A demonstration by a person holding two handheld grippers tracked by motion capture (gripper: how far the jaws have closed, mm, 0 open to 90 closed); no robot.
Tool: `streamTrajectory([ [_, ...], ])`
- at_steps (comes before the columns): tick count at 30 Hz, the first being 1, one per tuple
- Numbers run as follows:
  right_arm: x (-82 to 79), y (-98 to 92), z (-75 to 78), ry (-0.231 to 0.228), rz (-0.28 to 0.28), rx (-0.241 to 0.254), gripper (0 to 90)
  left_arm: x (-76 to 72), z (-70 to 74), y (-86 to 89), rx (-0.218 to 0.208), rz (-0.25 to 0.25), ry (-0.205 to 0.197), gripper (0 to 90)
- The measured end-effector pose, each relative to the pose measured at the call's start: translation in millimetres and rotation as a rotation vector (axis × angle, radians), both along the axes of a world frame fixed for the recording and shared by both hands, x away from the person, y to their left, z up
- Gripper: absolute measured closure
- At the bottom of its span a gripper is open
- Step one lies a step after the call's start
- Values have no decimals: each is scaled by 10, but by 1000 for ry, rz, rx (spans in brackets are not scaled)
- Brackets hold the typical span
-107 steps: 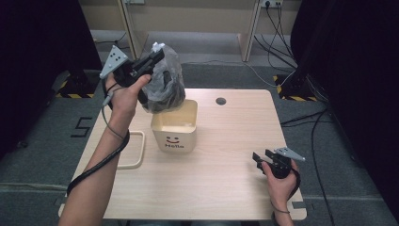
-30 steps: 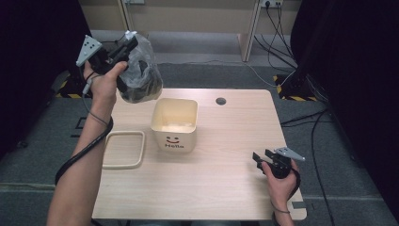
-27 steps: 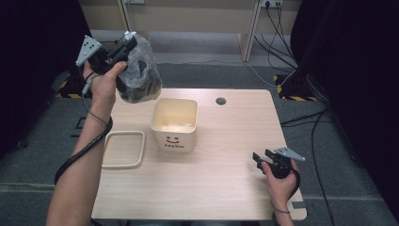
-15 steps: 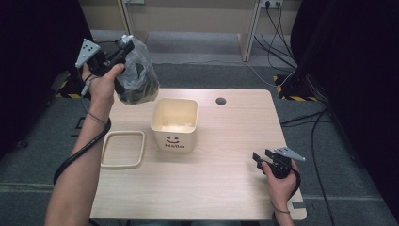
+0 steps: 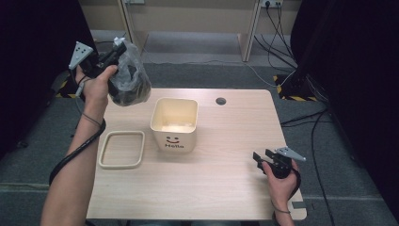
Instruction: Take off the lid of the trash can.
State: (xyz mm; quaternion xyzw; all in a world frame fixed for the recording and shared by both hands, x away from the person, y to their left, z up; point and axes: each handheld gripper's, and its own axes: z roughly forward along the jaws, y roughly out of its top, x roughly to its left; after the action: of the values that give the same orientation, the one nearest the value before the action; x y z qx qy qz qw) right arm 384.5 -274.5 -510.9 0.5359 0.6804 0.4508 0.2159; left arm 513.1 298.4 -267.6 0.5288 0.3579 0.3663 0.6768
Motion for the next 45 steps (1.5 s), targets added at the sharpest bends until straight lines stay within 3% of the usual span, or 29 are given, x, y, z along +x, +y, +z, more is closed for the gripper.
streamTrajectory([
  [16,-1,8,0,-1,1,-8,365,17,-144,97,-5,19,19,900],
  [45,-3,12,-1,3,6,-14,356,126,-477,116,-7,39,60,900],
])
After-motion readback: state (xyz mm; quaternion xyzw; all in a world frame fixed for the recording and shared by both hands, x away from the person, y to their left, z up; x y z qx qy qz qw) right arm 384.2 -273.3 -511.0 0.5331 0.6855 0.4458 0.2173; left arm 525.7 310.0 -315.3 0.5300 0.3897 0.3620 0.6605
